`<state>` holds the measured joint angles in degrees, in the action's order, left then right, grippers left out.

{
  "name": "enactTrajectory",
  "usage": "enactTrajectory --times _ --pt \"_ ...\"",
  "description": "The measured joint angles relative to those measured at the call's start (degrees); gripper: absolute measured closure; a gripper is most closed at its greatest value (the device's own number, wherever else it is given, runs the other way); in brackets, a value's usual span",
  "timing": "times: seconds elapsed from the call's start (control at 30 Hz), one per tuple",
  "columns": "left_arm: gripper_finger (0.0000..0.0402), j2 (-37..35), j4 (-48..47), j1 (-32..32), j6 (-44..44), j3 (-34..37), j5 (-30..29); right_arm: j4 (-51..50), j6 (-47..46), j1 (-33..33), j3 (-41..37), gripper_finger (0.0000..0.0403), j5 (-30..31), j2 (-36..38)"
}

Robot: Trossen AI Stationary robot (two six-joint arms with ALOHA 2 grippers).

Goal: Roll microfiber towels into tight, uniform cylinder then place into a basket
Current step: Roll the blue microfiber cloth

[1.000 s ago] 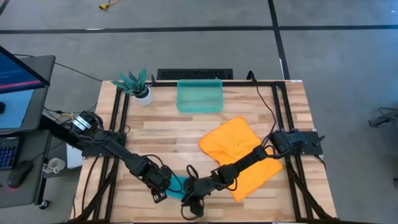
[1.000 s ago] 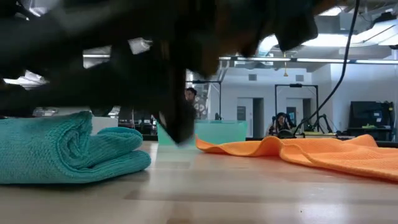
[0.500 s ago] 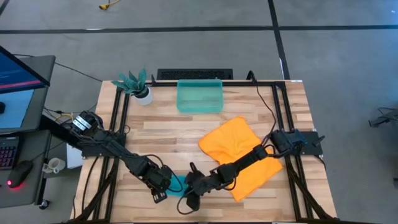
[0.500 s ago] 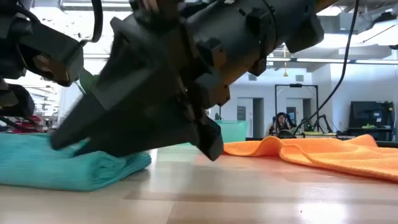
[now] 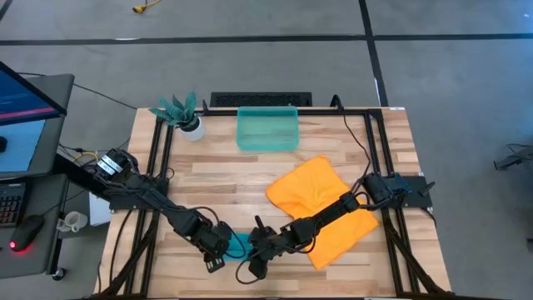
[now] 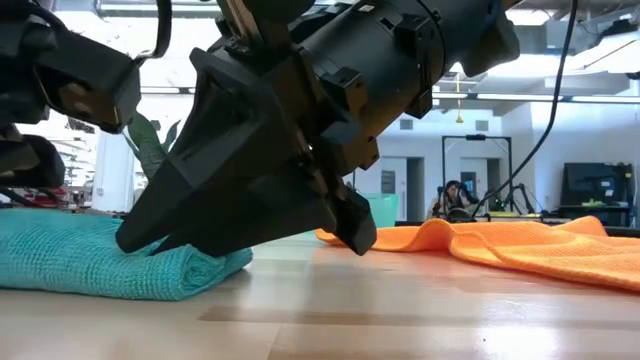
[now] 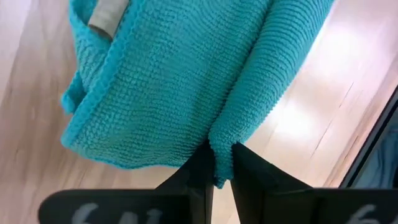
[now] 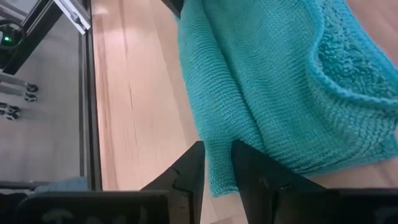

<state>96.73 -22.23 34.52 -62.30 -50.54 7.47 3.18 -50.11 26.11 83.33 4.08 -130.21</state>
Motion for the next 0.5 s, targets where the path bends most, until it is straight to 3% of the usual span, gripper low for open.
enactTrajectory --times 0.2,0.5 --pt "0.0369 0.0 0.14 0.31 2.71 -0.01 -4.5 -0.14 -1.07 -0.11 -0.04 0.0292 -0.22 -0.07" --pt "0.0347 0.0 -0.34 0.28 2.1 -0.02 -3.85 -0.11 -2.01 -0.13 -0.09 0.0292 -0.96 -0.17"
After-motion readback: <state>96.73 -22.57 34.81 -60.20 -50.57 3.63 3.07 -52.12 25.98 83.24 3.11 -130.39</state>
